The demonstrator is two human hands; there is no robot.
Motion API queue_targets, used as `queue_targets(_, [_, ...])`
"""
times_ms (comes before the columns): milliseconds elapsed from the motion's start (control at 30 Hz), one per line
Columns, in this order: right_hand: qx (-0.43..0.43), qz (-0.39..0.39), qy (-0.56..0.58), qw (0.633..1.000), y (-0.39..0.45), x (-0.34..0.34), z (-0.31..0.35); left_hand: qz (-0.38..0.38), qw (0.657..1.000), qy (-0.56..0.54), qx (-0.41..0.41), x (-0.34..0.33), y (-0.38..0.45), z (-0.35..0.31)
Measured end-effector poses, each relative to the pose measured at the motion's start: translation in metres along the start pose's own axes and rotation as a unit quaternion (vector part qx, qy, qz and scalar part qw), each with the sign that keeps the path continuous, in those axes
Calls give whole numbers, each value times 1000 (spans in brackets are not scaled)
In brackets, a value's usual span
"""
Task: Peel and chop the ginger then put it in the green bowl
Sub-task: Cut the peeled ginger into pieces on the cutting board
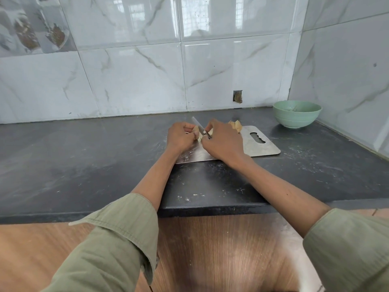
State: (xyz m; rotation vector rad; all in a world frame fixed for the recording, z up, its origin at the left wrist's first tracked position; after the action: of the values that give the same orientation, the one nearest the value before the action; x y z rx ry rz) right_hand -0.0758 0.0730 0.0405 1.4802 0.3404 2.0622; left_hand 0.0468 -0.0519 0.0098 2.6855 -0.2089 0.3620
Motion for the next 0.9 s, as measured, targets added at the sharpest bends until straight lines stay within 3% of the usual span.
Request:
queue_targets(400, [53, -50, -3, 997, -4, 9, 11, -7, 1000, -1, 8, 3, -3, -1])
queue_targets(900, [65, -48, -11, 997, -6, 10, 15, -9, 1000, -15, 21, 3, -10, -4])
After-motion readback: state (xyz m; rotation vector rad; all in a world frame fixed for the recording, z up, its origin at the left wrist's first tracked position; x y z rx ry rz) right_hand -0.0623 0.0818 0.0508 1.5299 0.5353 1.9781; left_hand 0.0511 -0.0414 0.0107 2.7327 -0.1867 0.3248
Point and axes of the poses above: each hand's wrist, its own y-axis towards the middle knuckle, its own x-axis out of the back of the hand, z = x × y, the point moved 10 cm from there along y, towards the middle knuckle, and after that the axes turned 9 degrees about -y, right-handed, at the moved point
